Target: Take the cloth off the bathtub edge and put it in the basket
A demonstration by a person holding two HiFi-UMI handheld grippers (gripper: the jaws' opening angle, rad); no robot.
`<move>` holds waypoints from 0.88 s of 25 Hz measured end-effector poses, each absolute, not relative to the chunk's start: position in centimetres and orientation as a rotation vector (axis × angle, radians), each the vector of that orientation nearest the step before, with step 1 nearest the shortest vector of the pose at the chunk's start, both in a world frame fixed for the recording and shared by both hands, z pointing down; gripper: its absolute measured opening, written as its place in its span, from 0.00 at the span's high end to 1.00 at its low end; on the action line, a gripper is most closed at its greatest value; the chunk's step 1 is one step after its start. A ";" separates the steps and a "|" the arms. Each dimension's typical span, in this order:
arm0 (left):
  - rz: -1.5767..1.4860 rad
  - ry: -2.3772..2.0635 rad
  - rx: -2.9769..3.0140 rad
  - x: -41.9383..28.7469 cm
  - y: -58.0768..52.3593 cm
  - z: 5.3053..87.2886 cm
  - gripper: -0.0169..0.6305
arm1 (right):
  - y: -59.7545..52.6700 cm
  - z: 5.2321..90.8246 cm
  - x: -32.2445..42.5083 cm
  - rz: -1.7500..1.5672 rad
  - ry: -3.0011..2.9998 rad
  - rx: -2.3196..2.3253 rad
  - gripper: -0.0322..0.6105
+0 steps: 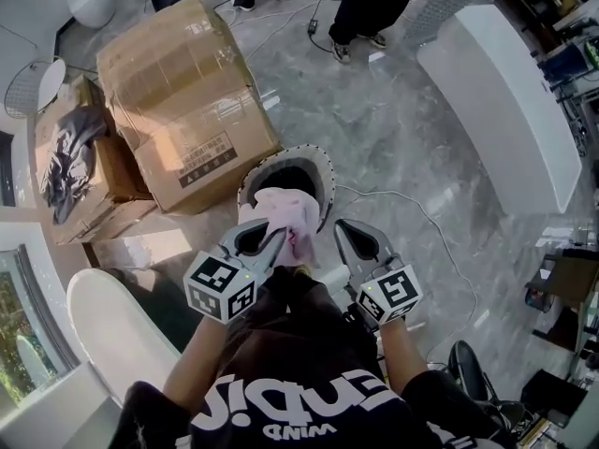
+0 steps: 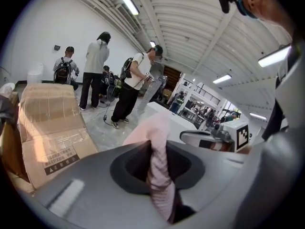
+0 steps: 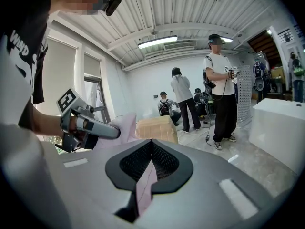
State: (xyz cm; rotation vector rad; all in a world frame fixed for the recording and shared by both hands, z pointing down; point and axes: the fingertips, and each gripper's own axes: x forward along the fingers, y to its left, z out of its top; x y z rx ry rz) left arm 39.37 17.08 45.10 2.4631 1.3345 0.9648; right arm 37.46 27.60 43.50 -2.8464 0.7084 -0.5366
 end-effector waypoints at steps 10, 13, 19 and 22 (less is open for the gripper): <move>1.067 1.351 2.474 40.9 17.9 53.4 0.89 | 27.5 49.0 39.9 -0.646 0.670 -2.812 0.94; 1.097 1.353 2.466 41.3 18.1 56.0 0.89 | 27.5 50.8 40.6 -0.675 0.660 -2.795 0.94; 1.173 1.316 2.437 42.1 17.9 61.5 0.90 | 26.9 54.5 41.5 -0.751 0.665 -2.770 0.94; 1.202 1.282 2.416 43.0 17.9 64.0 0.90 | 27.3 56.1 41.8 -0.782 0.639 -2.758 0.94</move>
